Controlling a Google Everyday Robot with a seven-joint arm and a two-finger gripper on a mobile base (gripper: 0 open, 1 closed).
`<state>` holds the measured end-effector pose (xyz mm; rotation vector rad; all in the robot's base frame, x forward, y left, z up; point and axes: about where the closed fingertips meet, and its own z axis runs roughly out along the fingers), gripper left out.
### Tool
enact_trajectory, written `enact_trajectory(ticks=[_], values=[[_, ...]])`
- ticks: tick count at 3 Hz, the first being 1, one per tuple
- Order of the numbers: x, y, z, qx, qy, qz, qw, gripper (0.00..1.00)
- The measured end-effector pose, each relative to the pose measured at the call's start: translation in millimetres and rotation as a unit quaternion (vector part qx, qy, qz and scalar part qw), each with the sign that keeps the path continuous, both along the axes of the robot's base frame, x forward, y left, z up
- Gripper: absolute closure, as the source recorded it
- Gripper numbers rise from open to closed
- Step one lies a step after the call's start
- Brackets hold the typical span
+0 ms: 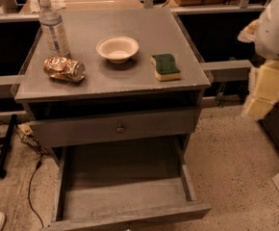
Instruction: Place sponge into middle drawer
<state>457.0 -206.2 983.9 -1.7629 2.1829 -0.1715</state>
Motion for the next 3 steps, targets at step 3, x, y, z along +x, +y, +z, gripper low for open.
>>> enact_trajectory(ticks=[3], values=[[85.2, 78.1, -9.6, -0.068, -0.011, 0.106, 0.9920, 0.00]])
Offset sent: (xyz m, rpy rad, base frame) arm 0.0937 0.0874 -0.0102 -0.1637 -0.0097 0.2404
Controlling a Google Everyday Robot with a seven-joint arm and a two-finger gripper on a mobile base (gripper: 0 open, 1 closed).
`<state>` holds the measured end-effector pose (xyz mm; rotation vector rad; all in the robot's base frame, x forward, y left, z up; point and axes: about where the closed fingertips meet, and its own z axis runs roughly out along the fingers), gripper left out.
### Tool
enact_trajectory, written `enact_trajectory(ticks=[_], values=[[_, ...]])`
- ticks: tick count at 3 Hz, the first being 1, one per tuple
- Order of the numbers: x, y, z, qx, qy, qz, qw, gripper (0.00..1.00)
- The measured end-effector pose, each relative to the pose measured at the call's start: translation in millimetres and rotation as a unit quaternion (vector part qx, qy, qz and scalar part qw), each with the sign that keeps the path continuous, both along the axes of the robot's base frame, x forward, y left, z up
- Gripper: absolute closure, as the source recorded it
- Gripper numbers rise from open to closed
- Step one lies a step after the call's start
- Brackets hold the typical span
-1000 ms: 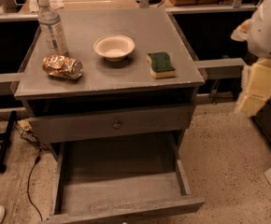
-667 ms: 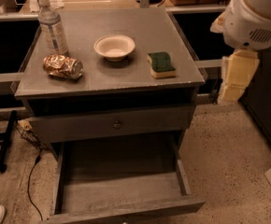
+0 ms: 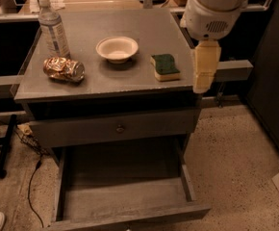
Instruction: Place sponge into middle drawer
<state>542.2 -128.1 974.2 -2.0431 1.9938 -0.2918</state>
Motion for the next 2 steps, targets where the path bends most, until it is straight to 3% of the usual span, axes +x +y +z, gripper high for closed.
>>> enact_trajectory(ticks=[1, 2], values=[[29.9, 17.4, -10.8, -0.010, 0.002, 0.022, 0.9997, 0.00], [30.0, 17.4, -10.9, -0.010, 0.002, 0.022, 0.9997, 0.00]])
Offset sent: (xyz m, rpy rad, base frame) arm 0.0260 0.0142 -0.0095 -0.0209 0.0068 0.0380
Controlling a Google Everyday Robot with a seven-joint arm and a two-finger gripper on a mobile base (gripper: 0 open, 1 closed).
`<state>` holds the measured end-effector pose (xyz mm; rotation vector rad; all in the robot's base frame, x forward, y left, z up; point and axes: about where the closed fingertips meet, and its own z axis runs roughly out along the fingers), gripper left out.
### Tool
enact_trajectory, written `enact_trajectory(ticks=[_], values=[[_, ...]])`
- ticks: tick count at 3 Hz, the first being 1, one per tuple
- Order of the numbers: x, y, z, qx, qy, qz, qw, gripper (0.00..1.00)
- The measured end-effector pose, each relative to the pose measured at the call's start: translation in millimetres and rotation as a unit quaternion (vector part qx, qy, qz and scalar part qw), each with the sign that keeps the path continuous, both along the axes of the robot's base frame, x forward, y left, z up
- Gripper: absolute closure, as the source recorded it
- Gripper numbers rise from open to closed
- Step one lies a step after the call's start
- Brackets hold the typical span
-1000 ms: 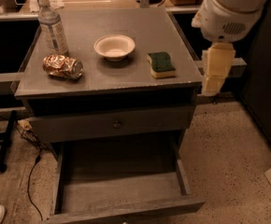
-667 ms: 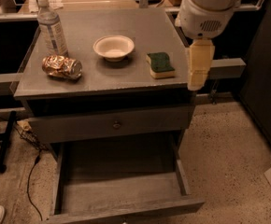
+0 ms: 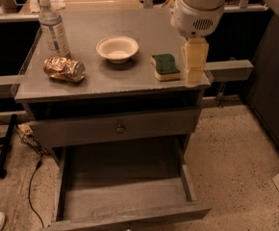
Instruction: Place sponge into middle drawer
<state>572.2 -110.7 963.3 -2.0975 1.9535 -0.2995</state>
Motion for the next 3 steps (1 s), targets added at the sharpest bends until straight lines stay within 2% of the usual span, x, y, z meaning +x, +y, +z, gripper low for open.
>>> enact_trajectory(ticks=[1, 2, 3], values=[[17.7, -3.3, -9.7, 0.008, -0.004, -0.006, 0.9999, 0.00], [43.9, -11.8, -18.9, 0.020, -0.022, -0.010, 0.9995, 0.00], [74.0, -14.7, -30.3, 0.010, -0.033, -0.001, 0.9994, 0.00]])
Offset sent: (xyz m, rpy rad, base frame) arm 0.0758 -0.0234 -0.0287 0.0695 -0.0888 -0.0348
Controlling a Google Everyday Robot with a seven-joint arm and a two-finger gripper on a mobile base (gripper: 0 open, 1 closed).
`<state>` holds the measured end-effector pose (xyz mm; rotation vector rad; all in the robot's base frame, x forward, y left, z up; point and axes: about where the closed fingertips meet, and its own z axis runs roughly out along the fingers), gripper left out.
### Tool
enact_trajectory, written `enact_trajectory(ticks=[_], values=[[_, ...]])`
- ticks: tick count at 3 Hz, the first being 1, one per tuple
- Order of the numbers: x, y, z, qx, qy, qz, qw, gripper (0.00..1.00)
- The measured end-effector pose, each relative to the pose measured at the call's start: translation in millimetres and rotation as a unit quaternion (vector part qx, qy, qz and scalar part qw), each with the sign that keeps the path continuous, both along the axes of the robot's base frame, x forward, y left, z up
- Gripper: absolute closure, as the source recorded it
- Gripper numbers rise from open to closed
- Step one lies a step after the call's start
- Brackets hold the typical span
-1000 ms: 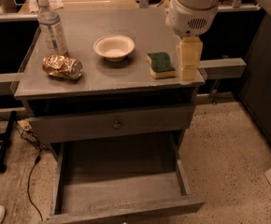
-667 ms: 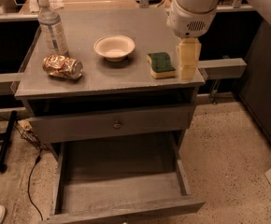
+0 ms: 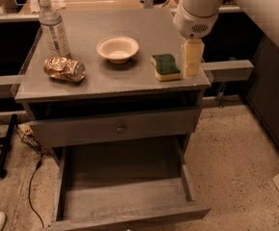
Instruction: Place sponge into middle drawer
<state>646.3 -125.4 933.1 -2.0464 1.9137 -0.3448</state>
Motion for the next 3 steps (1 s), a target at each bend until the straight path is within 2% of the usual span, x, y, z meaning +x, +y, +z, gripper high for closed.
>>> enact_trajectory(ticks=[1, 3], values=[[0.2, 0.0, 0.0, 0.000, 0.000, 0.000, 1.0000, 0.00], [47.3, 7.1, 0.4, 0.016, -0.025, 0.036, 0.9989, 0.00]])
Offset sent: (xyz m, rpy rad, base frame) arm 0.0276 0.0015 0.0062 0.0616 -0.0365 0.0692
